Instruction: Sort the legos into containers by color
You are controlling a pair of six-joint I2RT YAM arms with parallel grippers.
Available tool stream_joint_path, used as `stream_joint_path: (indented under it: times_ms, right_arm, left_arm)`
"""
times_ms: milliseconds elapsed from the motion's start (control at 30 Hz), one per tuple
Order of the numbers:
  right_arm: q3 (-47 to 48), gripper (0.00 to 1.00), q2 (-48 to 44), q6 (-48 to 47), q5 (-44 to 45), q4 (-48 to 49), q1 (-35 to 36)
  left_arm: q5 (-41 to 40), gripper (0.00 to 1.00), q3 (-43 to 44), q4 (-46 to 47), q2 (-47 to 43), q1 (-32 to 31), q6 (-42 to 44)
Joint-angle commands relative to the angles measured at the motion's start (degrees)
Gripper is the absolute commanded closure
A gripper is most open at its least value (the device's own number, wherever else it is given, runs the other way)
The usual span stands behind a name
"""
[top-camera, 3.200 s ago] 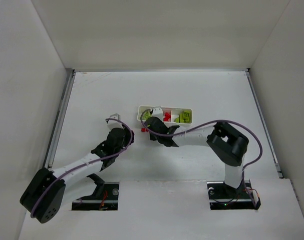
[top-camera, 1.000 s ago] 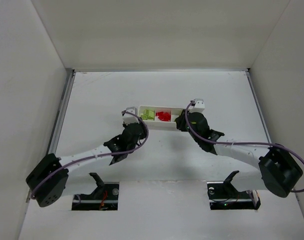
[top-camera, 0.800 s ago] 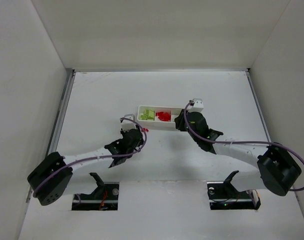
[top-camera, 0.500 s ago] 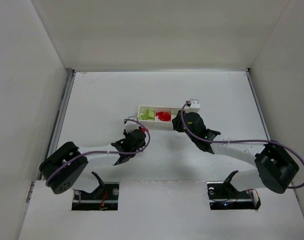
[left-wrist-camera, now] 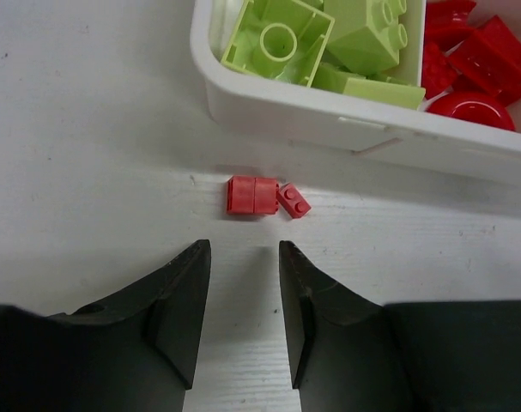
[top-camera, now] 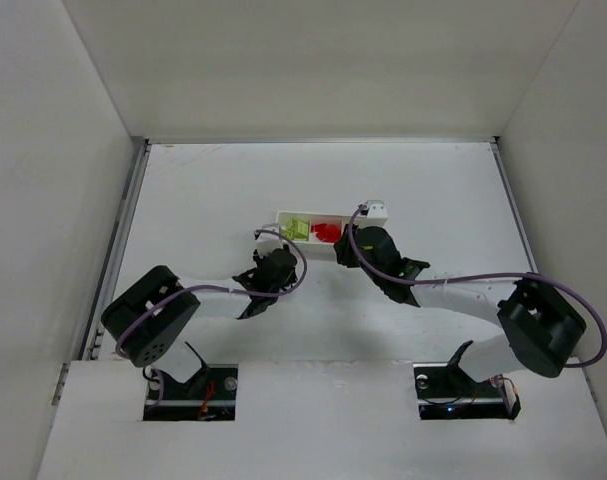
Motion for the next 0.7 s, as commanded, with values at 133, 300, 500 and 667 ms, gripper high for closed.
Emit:
stream_joint_path:
  times_ms: [133,300,500,667]
  right_arm:
    - [2.38,0.62,-0.11,-0.82,0.24,2.88,0.71]
    - [2.46,0.62,-0.02,-1.08,0.33,2.79,0.71]
    - [3.08,0.62,0.86,-1.17,0.41,2.61,1.24]
    - [3.17,0.62,1.21,-1.26,0.24,2.53,1.33]
  left_arm:
    - [0.26,0.65,3.32,3.25,2.95,1.74,1.35]
    - [-0.18,0.65,4.38,3.60,5.14,2.27,1.53]
    - [0.17,0.66,5.52,4.74,7.43,3.24,1.97]
    - [0.26,0.79,4.56,4.22,5.42,2.98,2.50]
